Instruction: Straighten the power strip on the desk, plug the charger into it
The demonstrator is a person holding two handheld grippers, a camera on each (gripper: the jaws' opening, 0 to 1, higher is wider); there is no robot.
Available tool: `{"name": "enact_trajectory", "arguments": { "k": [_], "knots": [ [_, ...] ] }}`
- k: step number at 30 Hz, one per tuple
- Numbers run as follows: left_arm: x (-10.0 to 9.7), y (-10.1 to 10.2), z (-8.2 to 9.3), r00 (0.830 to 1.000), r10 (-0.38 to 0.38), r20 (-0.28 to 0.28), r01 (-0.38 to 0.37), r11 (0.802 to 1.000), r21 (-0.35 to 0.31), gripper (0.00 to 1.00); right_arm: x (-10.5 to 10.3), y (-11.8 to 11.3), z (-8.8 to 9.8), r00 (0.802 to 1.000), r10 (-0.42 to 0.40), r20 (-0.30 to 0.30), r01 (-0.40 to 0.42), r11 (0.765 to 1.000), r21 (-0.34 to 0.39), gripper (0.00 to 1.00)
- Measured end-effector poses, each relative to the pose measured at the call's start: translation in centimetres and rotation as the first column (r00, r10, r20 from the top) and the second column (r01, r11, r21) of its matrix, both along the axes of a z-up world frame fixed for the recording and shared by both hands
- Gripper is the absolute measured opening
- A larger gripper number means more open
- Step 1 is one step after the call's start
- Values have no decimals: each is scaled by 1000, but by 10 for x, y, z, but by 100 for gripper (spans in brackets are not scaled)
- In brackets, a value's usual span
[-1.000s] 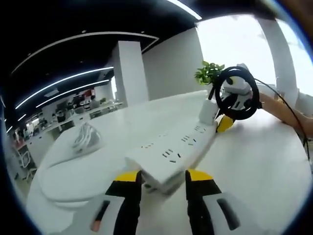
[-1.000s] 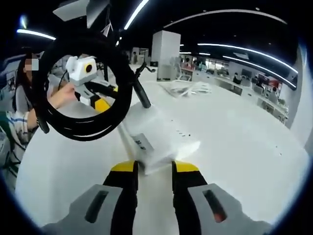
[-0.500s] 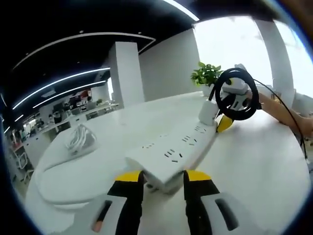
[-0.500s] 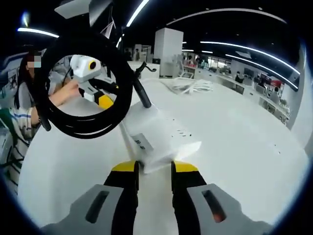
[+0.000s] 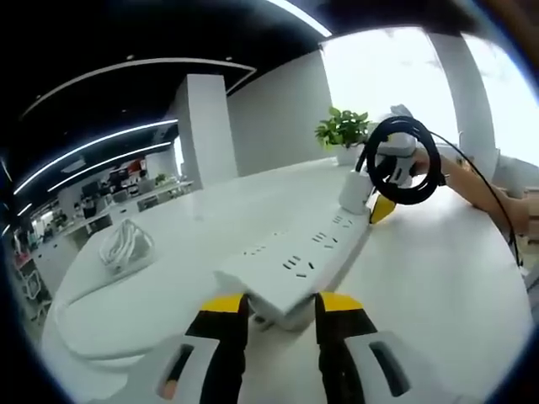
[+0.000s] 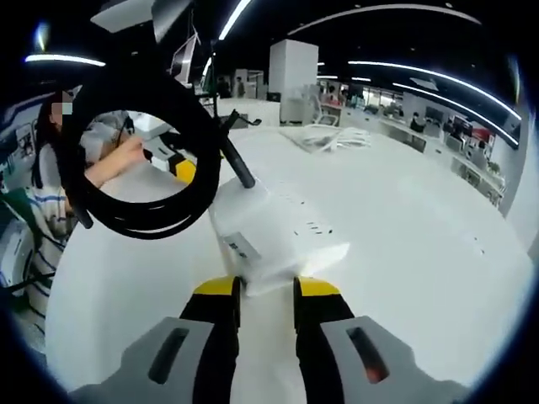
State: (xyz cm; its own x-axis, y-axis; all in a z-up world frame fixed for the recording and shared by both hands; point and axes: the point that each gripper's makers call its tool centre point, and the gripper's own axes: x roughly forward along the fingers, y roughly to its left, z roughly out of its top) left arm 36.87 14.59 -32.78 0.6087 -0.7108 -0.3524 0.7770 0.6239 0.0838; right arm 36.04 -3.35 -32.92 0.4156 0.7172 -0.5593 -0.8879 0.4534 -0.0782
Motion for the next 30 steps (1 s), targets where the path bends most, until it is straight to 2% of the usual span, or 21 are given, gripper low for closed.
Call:
{"name": "enact_trajectory", "arguments": {
  "k": [9,16,26,30],
  "knots": [
    [-5,-5,0,999,-33,6,33,999,10,31,-8,-6,-2,1000,14,-3,-14,999,-47,23],
    [-10,-11,-1,998,-63,10,62,998,15,31,-13,-12,-3,999,10,-37,-12,999,-45,22],
    [-13,-15,-1,997,-82,14,82,996,18,31,-15,-17,-4,999,16,-44,-19,997,-70,21],
    [-15,-16,-1,996,-86,17,85,996,21,31,-16,-18,-5,998,6,-68,-10,998,-58,21]
  ]
}}
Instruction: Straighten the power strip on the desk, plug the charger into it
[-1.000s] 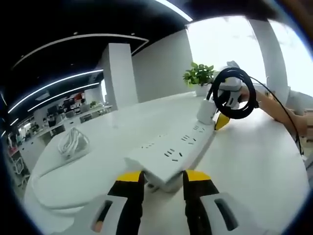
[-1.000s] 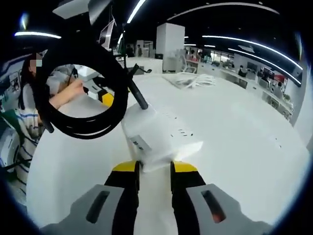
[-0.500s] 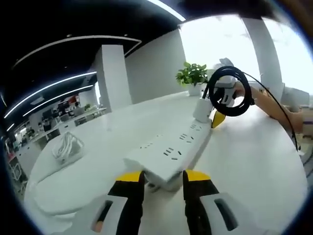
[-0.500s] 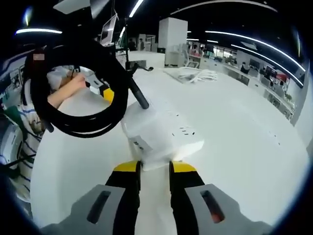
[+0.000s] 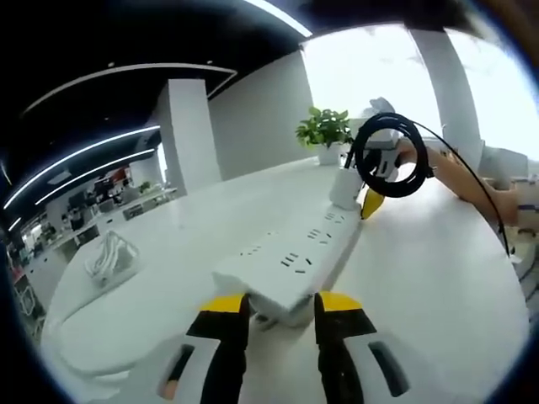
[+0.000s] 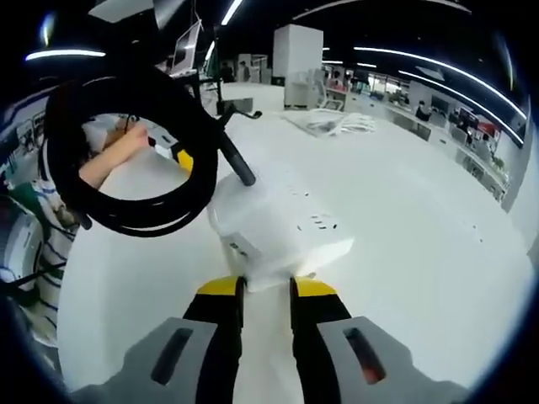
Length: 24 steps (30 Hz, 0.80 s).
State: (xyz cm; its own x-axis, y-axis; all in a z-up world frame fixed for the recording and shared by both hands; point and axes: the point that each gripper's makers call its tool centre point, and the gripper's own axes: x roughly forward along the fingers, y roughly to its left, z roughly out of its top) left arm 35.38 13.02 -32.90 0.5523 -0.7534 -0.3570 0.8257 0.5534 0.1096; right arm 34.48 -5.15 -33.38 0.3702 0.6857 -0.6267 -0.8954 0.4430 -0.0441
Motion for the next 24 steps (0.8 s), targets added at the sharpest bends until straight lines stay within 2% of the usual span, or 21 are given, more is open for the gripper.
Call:
{"name": "enact_trajectory", "arguments": {
  "k": [13,24],
  "knots": [
    [0,-3,0,1000,-23,10,23,1000,12,33,-5,-3,-1,1000,14,0,-14,999,-32,20],
    [2,-3,1,1000,-25,9,25,1000,11,33,-8,-3,-2,1000,2,-24,-2,1000,-6,20]
  ]
}}
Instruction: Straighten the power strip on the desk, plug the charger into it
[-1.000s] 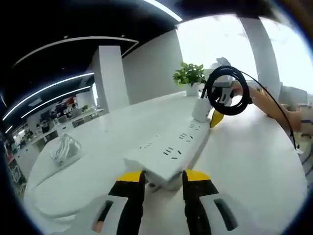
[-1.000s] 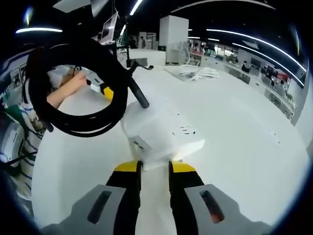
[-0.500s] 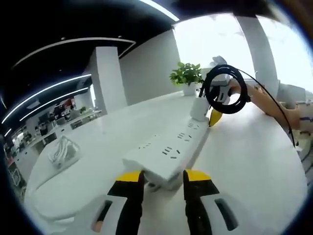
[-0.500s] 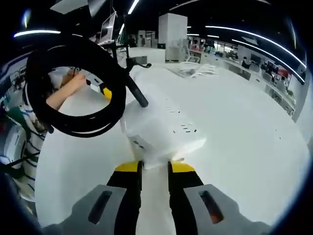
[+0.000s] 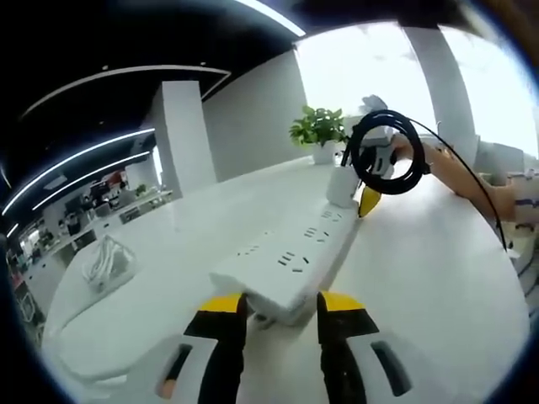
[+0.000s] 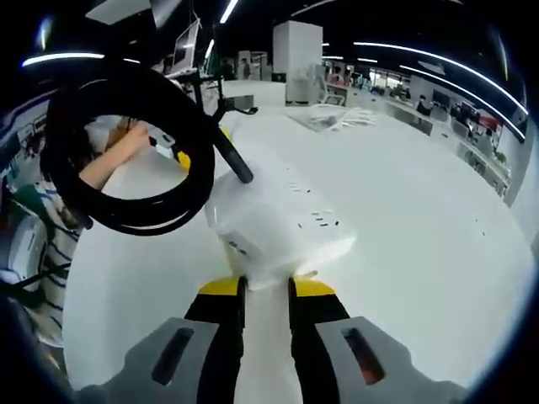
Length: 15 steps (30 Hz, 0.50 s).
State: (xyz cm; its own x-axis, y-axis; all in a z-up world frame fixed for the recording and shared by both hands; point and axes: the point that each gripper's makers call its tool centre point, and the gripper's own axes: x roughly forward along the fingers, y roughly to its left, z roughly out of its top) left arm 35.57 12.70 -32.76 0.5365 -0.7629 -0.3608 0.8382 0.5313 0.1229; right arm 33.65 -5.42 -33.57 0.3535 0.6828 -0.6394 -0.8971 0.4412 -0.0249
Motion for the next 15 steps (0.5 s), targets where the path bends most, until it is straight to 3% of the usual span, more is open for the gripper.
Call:
{"name": "enact_trajectory", "arguments": {
  "k": [9,15],
  "knots": [
    [0,0,0,1000,-5,-4,5,1000,0,34,1,0,1,999,-29,-44,31,999,40,20],
    [0,0,1,1000,-5,-9,5,1000,-3,34,5,-2,11,996,-60,-73,69,989,133,24]
  ]
}}
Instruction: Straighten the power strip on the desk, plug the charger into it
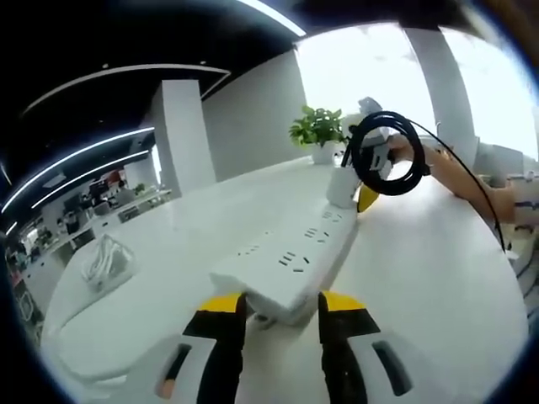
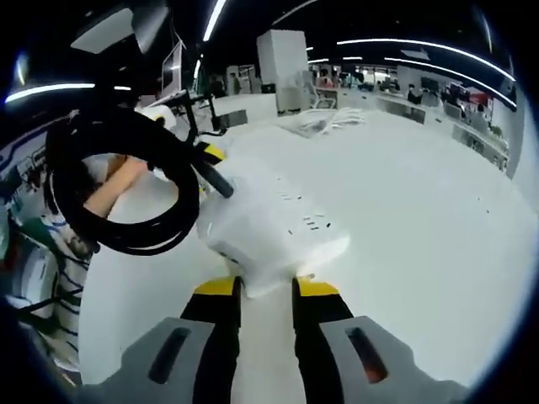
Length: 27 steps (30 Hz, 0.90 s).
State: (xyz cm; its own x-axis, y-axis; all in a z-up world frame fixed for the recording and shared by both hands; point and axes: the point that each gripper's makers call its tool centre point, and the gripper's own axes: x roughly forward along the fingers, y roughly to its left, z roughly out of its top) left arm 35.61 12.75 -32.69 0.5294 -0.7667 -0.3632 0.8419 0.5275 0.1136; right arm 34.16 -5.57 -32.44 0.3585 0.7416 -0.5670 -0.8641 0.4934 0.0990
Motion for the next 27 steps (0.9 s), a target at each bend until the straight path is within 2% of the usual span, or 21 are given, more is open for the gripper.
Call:
{"name": "enact_trajectory", "arguments": {
  "k": [5,8,13,18,23,27],
  "knots": [
    [1,2,5,1000,4,2,-4,1000,-24,32,4,1,3,1000,-10,16,10,1000,-2,28],
    [2,3,6,1000,12,2,-12,999,-31,32,10,0,11,998,-33,50,32,999,18,28],
    [6,6,6,1000,30,-6,-31,999,-38,34,7,0,8,998,-36,53,36,999,3,30],
    [6,7,6,999,36,-2,-36,999,-36,36,15,-8,5,994,-94,59,94,995,-11,45],
    [6,8,9,999,43,-3,-43,998,-53,37,10,-7,3,995,-95,34,95,995,18,45],
    [7,10,14,999,54,0,-54,995,-79,36,7,-8,5,992,-117,55,118,993,-10,47]
  ]
}}
